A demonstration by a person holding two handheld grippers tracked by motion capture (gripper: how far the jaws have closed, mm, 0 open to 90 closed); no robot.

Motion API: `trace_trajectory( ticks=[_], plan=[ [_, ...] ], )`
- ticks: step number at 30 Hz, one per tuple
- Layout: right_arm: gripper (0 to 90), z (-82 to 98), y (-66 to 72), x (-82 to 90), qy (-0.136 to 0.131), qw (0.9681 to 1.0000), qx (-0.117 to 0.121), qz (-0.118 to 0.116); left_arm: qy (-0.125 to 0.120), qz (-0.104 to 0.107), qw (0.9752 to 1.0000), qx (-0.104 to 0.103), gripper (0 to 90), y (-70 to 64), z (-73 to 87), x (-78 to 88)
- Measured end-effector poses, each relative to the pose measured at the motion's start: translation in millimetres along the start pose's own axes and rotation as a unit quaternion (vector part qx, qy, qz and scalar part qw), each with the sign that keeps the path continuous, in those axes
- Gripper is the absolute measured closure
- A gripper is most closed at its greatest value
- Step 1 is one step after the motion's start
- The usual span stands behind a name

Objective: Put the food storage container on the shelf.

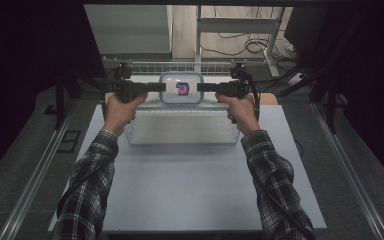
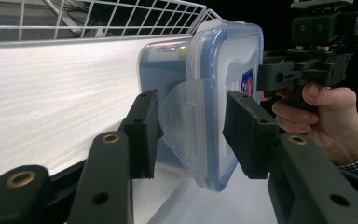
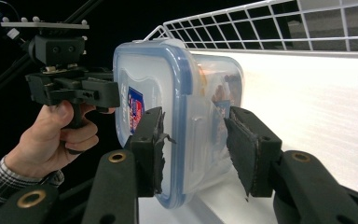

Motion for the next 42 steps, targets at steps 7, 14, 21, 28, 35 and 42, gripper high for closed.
trace_trajectory(
  ticks=[7,14,21,28,35,42],
  plan=[
    [57.0,1.3,-1.6,-2.0,0.011,0.9995,0.015,0.024,0.013,-0.016,0.9998,-0.008,49.1,2.7,1.8,-4.0],
    [57.0,2.6,-2.9,-3.9,0.014,0.9991,0.019,0.035,0.007,-0.024,0.9997,-0.008,45.2,6.2,0.2,-6.3],
    [57.2,-1.8,-0.5,-1.3,0.009,0.9978,0.032,0.058,0.001,-0.094,0.9949,-0.037,43.0,6.9,-6.6,-5.2],
    [57.0,-1.8,2.3,-1.2,0.010,0.9970,0.039,0.067,-0.006,-0.101,0.9943,-0.033,47.3,7.3,-7.8,-4.9],
    [52.3,-0.6,6.5,1.9,0.007,0.9966,0.048,0.066,-0.034,-0.103,0.9923,-0.060,41.0,2.4,-7.7,1.4],
    [28.3,4.8,14.0,3.3,0.000,0.9937,0.083,0.076,-0.025,-0.095,0.9919,-0.081,22.4,-6.8,2.7,5.1]
  ],
)
Point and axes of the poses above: each handheld gripper's, and its own axes: x roughly backward along the jaws, z roughly out of its underside, y roughly to its left, the point moved 7 cm from there along -x, roughly forward along the jaws, and after that the axes turned 4 degrees about x, right-handed, at the moved point
